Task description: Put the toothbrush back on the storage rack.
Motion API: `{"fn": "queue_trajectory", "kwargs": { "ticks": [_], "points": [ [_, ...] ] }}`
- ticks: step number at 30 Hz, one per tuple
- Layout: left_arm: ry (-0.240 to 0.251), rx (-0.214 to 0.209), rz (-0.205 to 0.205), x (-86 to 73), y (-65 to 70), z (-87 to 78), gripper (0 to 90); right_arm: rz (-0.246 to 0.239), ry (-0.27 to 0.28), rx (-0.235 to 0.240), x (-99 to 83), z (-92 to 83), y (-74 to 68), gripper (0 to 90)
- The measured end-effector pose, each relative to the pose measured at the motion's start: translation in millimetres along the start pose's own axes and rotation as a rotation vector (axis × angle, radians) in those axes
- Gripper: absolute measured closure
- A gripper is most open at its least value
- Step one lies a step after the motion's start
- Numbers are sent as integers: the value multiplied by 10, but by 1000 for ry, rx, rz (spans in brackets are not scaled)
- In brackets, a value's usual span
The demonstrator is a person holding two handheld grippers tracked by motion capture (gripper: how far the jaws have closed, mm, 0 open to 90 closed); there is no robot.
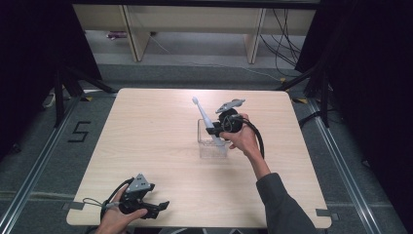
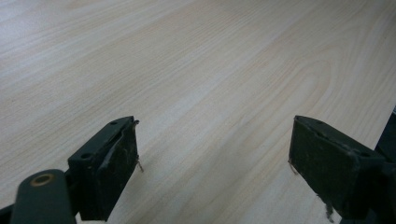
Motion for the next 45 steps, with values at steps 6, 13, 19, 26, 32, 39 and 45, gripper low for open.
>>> {"fn": "queue_trajectory", "kwargs": {
  "ticks": [6, 13, 19, 26, 32, 39, 45],
  "points": [
    [1, -2, -1, -1, 0, 2, 149, 20, -19, -4, -18, 24, -10, 660],
    [0, 0, 0, 0, 0, 0, 149, 11, -54, -8, -37, 66, -15, 659],
    [-3, -2, 1, -1, 0, 0, 149, 0, -60, -5, -40, 77, 5, 659],
    [11, -3, -13, 4, 12, 12, 149, 56, -87, -28, -76, 91, -1, 657],
    [12, -4, -13, 5, 15, 13, 149, 50, -94, -44, -74, 96, 14, 656],
    [9, -4, -13, 3, 16, 13, 149, 20, -102, -24, -65, 90, 8, 653],
    [11, -4, -12, 3, 15, 12, 149, 22, -103, -21, -70, 84, 2, 648]
  ]
}}
Point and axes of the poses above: each handheld gripper's, and its own axes: z roughly forward along the jaws, x roughly out of its top, y roughly to its right, the point moved 5 cm from there along z, roughly forward along the jaws, and after that the axes turned 3 degrees about x, right-handed, at the moved point
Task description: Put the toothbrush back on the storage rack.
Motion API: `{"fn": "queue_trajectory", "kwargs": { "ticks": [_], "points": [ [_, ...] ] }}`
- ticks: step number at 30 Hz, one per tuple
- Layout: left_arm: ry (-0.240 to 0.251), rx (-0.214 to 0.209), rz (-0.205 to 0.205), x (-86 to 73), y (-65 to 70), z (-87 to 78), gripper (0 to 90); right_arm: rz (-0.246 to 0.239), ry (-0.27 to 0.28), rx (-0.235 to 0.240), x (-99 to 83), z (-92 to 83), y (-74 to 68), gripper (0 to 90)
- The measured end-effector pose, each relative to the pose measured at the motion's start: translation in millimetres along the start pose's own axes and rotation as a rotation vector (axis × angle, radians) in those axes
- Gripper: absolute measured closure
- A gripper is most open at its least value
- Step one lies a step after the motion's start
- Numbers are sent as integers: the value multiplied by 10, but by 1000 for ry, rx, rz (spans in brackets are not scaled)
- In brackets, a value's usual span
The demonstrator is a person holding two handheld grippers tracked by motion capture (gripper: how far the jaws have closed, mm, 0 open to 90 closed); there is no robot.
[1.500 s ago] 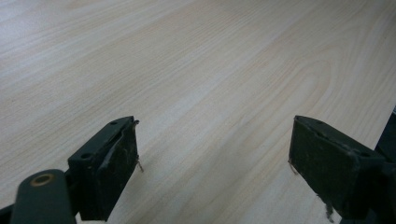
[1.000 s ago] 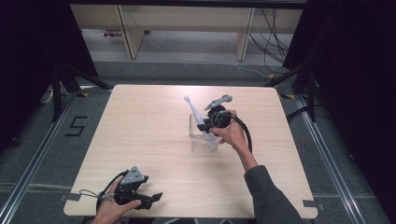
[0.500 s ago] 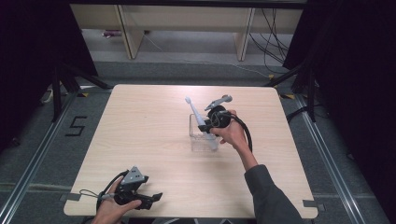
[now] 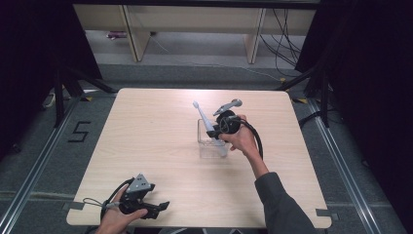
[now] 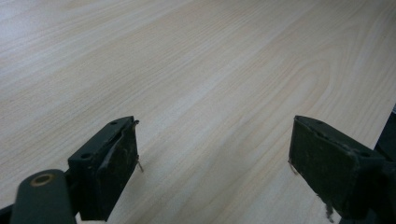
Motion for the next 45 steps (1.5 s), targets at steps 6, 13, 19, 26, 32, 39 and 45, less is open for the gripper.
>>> {"fn": "queue_trajectory", "kwargs": {
  "ticks": [6, 13, 19, 26, 32, 39, 45],
  "points": [
    [-4, -3, -3, -2, 6, 2, 149, -17, -2, -1, -6, 9, 4, 656],
    [-15, -2, 12, -6, -1, -5, 149, -52, -20, 7, -23, -12, -2, 717],
    [-15, -2, 12, -6, -2, -7, 149, -61, -12, 7, -18, -10, -13, 694],
    [-11, -1, 5, -5, 1, -2, 149, -60, 28, 3, 39, -103, -55, 655],
    [-4, 0, -4, -3, 6, 4, 149, -16, 65, -17, 73, -213, -54, 587],
    [-1, 1, -3, 0, 2, 2, 149, -8, 80, -14, 65, -329, -80, 485],
    [6, 0, 0, 0, -1, 3, 149, 0, 137, -22, 55, -451, -82, 390]
  ]
}}
Point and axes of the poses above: each handheld gripper's, and its own axes: z roughly forward along the jaws, x roughly out of its top, y roughly to its right, the point moved 5 cm from there along z, roughly forward along the jaws, and after that the axes turned 3 degrees about x, right-handed, at the moved point
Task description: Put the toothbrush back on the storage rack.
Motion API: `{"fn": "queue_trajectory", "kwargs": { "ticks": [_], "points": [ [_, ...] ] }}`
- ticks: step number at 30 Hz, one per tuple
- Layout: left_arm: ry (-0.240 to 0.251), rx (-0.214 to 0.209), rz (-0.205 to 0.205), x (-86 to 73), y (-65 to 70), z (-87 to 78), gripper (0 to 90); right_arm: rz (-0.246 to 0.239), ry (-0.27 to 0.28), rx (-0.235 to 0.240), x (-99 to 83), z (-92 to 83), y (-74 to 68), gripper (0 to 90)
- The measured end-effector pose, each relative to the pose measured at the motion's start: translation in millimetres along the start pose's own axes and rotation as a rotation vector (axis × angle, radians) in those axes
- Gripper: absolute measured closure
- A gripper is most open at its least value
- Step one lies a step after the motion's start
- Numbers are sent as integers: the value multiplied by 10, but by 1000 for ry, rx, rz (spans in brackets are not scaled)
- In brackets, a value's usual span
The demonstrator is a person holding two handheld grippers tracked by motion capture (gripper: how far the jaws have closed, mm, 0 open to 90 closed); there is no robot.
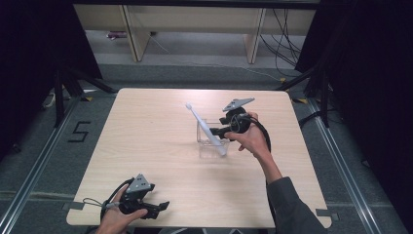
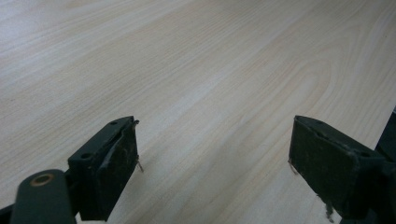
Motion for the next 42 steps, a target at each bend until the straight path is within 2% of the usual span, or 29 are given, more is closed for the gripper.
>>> {"fn": "queue_trajectory", "kwargs": {
  "ticks": [2, 3, 4, 7, 8, 9, 10, 11, 14, 15, 16, 19, 22, 23, 24, 25, 28, 29, 30, 32, 33, 34, 35, 37, 38, 39, 40, 41, 42],
  "points": [
    [-9, 2, 2, -2, 0, -4, 149, -11, 11, -4, 2, -60, 14, 374],
    [-10, 1, 1, -2, 0, -3, 149, 4, 24, -2, -2, -76, 5, 368],
    [-10, 3, 0, -3, 0, -3, 149, -22, 35, -10, -1, -97, 15, 369],
    [-8, 4, -4, -2, 0, -1, 149, -7, 47, -7, -24, -165, -34, 362],
    [-8, 4, -4, -3, -1, -1, 149, -26, 50, -9, -32, -197, -34, 358],
    [-8, 4, -4, -2, 0, -1, 149, -12, 42, -2, -44, -212, -56, 354],
    [-8, 4, -2, -2, -1, -3, 149, -22, 46, 1, -50, -223, -62, 350],
    [-5, 4, -1, -1, -1, -1, 149, -23, 66, -2, -65, -243, -83, 343],
    [-6, 5, -5, -2, -4, -2, 149, -25, 55, 1, -81, -270, -95, 334],
    [-16, 16, 18, -4, -28, -6, 149, -20, 57, 1, -87, -276, -106, 333],
    [-11, 8, 2, -3, -9, -4, 149, -28, 60, -4, -93, -294, -103, 328],
    [-19, 8, 15, -5, -18, -18, 149, -20, 69, -4, -104, -311, -103, 315],
    [-9, 10, -4, -2, -17, -11, 149, -34, 78, -14, -128, -338, -94, 309],
    [-19, 16, 17, -5, -30, -12, 149, -11, 78, -2, -142, -338, -115, 307],
    [-16, 16, 19, -3, -27, -9, 149, -21, 78, -6, -160, -351, -97, 307],
    [-4, 6, -2, -1, -2, -1, 149, -2, 88, -7, -173, -353, -110, 306],
    [-7, 7, -5, -7, -2, -2, 149, 1, 98, -17, -204, -388, -99, 304],
    [-18, 17, 13, -11, -28, -6, 149, 12, 93, -7, -217, -397, -104, 304],
    [-12, 13, -2, -10, -15, -2, 149, 5, 93, -13, -234, -414, -99, 304],
    [-7, 7, -7, -4, -4, 0, 149, 14, 96, -12, -254, -428, -99, 304],
    [-8, 6, -5, -3, -2, -1, 149, -8, 118, -26, -250, -437, -73, 305],
    [-7, 7, -5, -2, -2, -1, 149, -8, 118, -26, -250, -437, -73, 305],
    [-6, 8, -5, -2, -2, -2, 149, 19, 114, -9, -258, -441, -99, 304],
    [-20, 11, 14, -9, -16, -16, 149, -8, 106, -26, -269, -468, -85, 304],
    [-16, 10, 12, -8, -15, -13, 149, 16, 104, -16, -282, -475, -110, 303],
    [-5, 9, -6, -4, -2, -4, 149, -9, 107, -27, -284, -483, -88, 302],
    [-6, 8, -6, -5, -1, -3, 149, 8, 108, -12, -290, -478, -100, 298],
    [-7, 7, -3, -5, 0, -4, 149, 21, 105, -19, -299, -492, -101, 297],
    [-21, 7, 15, -9, -13, -15, 149, 2, 109, -31, -299, -496, -77, 296]
  ]
}}
Point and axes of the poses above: each handheld gripper's, and its own axes: z roughly forward along the jaws, x roughly out of its top, y roughly to its right, the point moved 5 cm from there along z, roughly forward along the jaws, and after that the axes turned 3 degrees about x, right-handed, at the moved point
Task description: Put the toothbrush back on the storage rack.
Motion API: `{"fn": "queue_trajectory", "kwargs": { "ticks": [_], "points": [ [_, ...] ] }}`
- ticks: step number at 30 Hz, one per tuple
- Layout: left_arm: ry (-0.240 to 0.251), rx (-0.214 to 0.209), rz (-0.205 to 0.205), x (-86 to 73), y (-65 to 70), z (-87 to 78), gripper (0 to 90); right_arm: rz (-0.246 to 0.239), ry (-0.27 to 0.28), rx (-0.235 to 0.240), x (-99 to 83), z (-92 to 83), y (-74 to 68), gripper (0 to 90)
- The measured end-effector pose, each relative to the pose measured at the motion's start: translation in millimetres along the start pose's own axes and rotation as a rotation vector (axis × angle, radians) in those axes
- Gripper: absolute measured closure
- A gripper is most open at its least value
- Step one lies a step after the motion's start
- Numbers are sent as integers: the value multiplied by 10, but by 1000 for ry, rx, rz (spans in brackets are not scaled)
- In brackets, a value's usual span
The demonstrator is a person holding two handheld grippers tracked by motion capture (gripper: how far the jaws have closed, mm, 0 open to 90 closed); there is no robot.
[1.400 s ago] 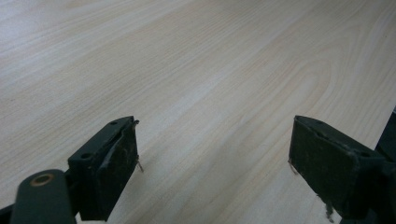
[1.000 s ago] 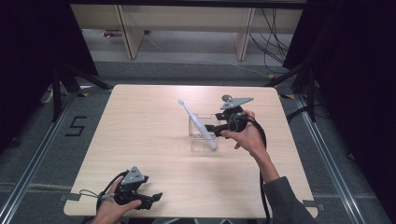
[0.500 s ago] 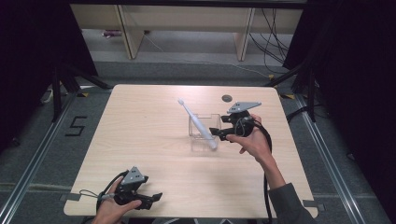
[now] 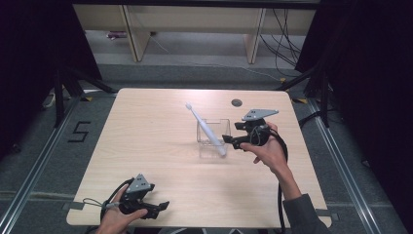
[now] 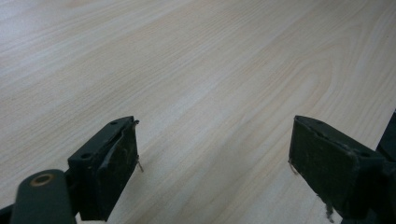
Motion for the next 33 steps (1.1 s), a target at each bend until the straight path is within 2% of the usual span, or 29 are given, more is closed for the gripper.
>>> {"fn": "queue_trajectory", "kwargs": {
  "ticks": [3, 4, 6, 8, 9, 10, 11, 17, 18, 20, 21, 22, 24, 25, 26, 27, 28, 32, 33],
  "points": [
    [3, 2, -3, 1, -1, -4, 149, 7, 2, 11, -17, 0, 2, 293],
    [3, 3, -2, 1, -1, -5, 149, 37, -6, 5, -28, -11, -15, 291],
    [3, 3, -3, 2, -2, -6, 149, 0, 4, -4, -29, -18, 12, 286],
    [2, 2, -2, 1, 0, -3, 149, -3, 2, -2, -33, -29, 13, 282],
    [2, 1, -1, 1, 0, -4, 149, 28, 3, -2, -41, -39, -7, 279],
    [2, 1, -1, 1, 0, -5, 149, 1, 8, -6, -39, -46, 17, 275],
    [3, 1, -1, 2, 0, -5, 149, 0, 8, -11, -45, -57, 18, 273],
    [17, 1, -18, 9, 13, -1, 149, 36, 13, -10, -83, -107, 6, 258],
    [17, 0, -17, 8, 13, -1, 149, 15, 15, -20, -87, -119, 25, 257],
    [17, 1, -18, 8, 12, -1, 149, 3, 14, -28, -100, -142, 29, 254],
    [18, 1, -19, 9, 13, -2, 149, 28, 7, -22, -117, -149, 4, 252],
    [19, 0, -18, 10, 14, -4, 149, 3, 17, -27, -122, -153, 21, 251],
    [22, 1, -21, 11, 16, -7, 149, 23, 7, -30, -152, -177, 0, 249],
    [23, 0, -23, 10, 14, -4, 149, 3, 15, -34, -155, -182, 15, 249],
    [24, 0, -23, 9, 12, -3, 149, 20, 13, -35, -176, -189, -3, 248],
    [20, 1, -22, 7, 13, -5, 149, 9, 8, -29, -184, -196, 2, 247],
    [20, 1, -22, 8, 15, -4, 149, 2, 14, -45, -198, -207, 8, 246],
    [10, 2, -3, 5, 6, -16, 149, 8, 8, -36, -242, -225, -4, 236],
    [14, 1, -9, 6, 9, -14, 149, 9, 9, -51, -260, -233, -3, 236]
  ]
}}
Point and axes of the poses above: each handheld gripper's, and its own axes: z roughly forward along the jaws, x roughly out of its top, y roughly to its right, the point moved 5 cm from there along z, roughly forward along the jaws, and after that the axes turned 3 degrees about x, right-handed, at the moved point
